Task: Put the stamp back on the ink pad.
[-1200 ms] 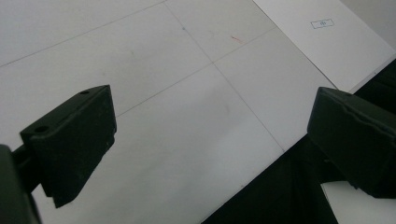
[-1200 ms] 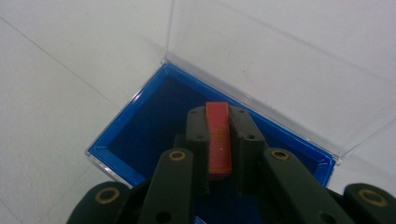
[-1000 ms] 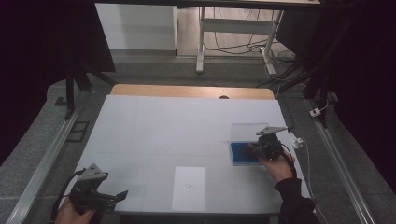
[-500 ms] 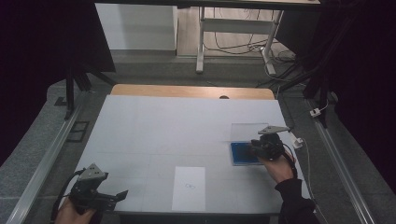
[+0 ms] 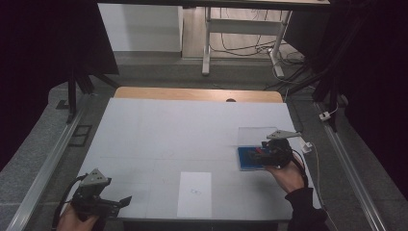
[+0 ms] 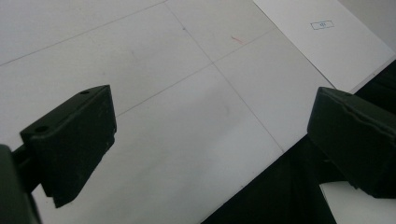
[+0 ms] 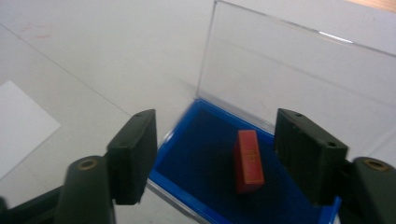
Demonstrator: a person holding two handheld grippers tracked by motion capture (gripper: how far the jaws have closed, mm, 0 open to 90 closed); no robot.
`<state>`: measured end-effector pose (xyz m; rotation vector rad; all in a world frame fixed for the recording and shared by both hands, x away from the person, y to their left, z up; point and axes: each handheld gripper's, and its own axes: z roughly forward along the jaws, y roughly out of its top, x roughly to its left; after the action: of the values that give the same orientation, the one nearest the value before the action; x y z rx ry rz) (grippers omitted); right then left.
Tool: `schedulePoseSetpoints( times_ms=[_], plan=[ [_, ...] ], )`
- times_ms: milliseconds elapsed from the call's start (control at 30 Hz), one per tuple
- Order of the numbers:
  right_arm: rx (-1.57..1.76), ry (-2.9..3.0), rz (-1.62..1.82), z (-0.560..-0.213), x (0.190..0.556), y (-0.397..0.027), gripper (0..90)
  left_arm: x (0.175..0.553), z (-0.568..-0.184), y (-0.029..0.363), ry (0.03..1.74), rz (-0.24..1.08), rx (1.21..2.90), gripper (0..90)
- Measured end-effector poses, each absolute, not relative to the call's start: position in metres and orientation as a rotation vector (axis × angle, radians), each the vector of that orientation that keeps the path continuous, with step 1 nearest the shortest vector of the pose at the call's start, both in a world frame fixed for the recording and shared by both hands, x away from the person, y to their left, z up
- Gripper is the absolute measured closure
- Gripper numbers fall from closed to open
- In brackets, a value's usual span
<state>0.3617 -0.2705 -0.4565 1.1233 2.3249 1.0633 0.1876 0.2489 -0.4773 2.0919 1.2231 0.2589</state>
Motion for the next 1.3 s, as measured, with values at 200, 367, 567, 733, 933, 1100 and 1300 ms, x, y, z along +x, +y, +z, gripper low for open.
schedulePoseSetpoints(
  times_ms=[200, 367, 567, 733, 933, 1100, 1300],
  plan=[
    [1.153, 2.328, 1.115, -0.453, 0.356, -0.266, 15.1, 0.188, -0.477, 0.249, 1.225, 0.258, 2.090, 1.9],
    [1.178, 2.336, 1.148, -0.451, 0.352, -0.264, 9.2, 0.188, -0.477, 0.249, 1.227, 0.257, 2.089, 1.9],
    [1.177, 2.354, 1.148, -0.449, 0.345, -0.262, 6.1, 0.187, -0.477, 0.250, 1.228, 0.256, 2.087, 1.9],
    [1.163, 2.357, 1.146, -0.445, 0.336, -0.260, 2.7, 0.187, -0.477, 0.250, 1.227, 0.253, 2.084, 1.9],
    [1.141, 2.356, 1.169, -0.441, 0.324, -0.261, 1.4, 0.188, -0.477, 0.250, 1.228, 0.253, 2.084, 1.9],
    [1.128, 2.367, 1.186, -0.440, 0.315, -0.265, 0.6, 0.188, -0.477, 0.250, 1.229, 0.253, 2.083, 1.9],
    [1.122, 2.359, 1.179, -0.439, 0.302, -0.271, 0.0, 0.188, -0.477, 0.250, 1.229, 0.252, 2.082, 1.9]
  ],
)
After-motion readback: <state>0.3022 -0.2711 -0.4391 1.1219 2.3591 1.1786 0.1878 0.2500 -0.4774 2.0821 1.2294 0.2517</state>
